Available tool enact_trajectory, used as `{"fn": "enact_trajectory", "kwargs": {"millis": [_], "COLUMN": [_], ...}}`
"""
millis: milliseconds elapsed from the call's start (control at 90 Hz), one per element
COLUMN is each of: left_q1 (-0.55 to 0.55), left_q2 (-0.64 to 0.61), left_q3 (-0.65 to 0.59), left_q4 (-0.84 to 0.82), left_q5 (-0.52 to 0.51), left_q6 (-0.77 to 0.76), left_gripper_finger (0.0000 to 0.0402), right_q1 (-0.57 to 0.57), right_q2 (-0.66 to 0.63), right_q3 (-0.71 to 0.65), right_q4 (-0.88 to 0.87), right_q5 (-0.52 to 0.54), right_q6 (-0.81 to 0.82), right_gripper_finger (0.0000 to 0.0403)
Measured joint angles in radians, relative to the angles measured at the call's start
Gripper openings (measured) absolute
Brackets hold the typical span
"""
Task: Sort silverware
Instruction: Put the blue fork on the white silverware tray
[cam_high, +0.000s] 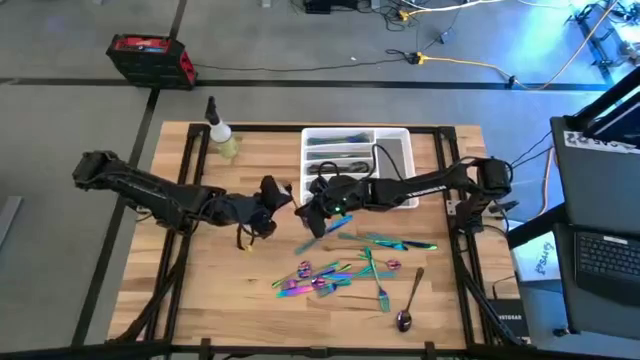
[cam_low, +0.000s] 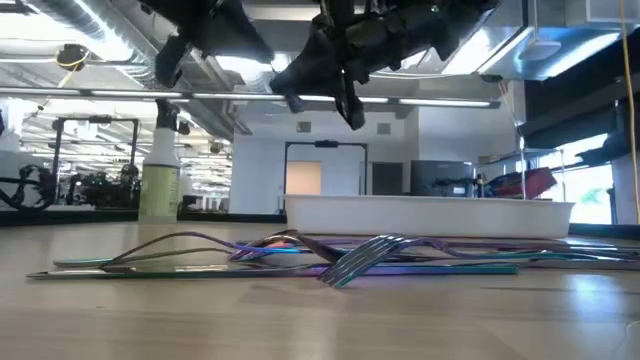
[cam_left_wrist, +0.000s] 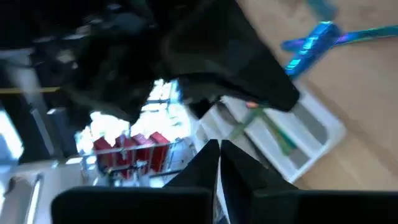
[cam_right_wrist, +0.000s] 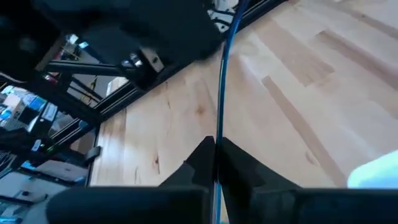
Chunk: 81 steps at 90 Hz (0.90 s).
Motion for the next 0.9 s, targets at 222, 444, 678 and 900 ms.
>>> {"fn": "enact_trajectory", "kwargs": {"millis": [222,444,678,900], "left_q1": [-0.030,-0.088,-0.057,0.039], "left_q2": [-0.017,-0.067,-0.148,-0.082], "left_q3": [0.001,0.001,0.001,-0.002], "left_q4": [0.308,0.511,0.305,0.135], "left_q5": [-0.197,-0.336,-0.310,0.028], "left_q6": [0.046,0.075,-0.724,-1.248], "left_gripper_finger": [0.0001,0.0001,0.0000,0.0039], "right_q1": [-0.041,-0.102,-0.126,-0.062], "right_q2": [-0.010,-0.031,-0.088,-0.076], "right_q3": [0.000,0.000,-0.047,-0.224], "right_q4": [0.005,0.020,0.326,0.786], "right_q5": [0.012,0.038,0.172,0.329], "right_q6": [-0.004,-0.015,-0.038,-0.050], "right_gripper_finger": [0.0000,0.0000,0.0000,0.0000]}}
